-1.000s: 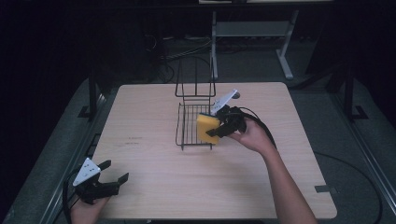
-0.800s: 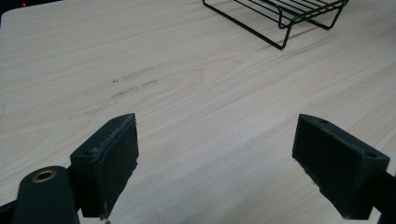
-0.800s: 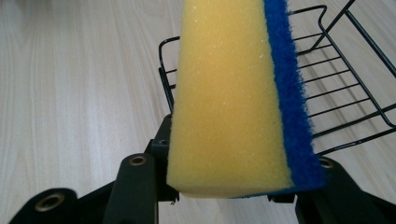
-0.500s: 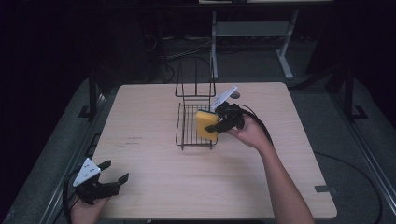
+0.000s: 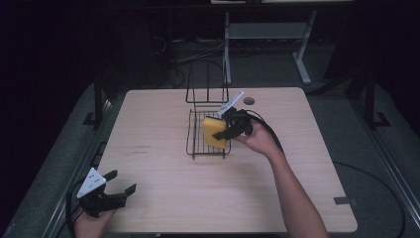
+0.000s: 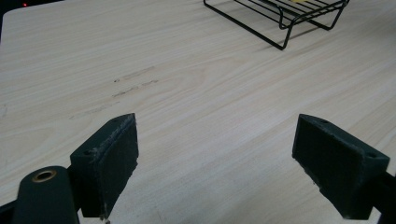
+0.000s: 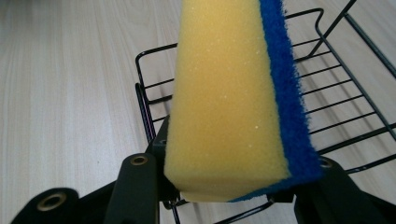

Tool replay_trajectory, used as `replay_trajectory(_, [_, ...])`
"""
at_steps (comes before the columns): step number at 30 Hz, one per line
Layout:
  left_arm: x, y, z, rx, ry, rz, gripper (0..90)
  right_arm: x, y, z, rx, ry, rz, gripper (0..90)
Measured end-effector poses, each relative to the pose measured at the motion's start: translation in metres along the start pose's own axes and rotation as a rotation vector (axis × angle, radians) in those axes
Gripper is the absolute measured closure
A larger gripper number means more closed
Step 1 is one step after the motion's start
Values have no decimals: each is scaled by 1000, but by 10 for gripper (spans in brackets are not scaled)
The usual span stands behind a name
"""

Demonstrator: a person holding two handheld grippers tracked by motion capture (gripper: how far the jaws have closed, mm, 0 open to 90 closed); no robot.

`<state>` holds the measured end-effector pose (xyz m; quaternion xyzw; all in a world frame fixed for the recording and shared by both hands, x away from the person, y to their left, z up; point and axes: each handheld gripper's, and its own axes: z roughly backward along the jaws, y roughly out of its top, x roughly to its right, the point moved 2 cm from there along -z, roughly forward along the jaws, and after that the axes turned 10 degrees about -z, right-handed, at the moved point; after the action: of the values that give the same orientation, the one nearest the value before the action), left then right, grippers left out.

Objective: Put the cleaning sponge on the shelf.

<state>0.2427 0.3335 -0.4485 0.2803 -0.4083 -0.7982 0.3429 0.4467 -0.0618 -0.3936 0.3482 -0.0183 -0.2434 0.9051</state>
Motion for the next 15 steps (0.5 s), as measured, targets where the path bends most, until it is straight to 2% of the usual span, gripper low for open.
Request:
replay_trajectory(7, [0, 0, 0, -2, -1, 1, 138, 3, 2, -8, 16, 9, -11, 558])
replay_trajectory(15, [-1, 0, 0, 0, -2, 2, 138, 4, 1, -12, 2, 6, -9, 552])
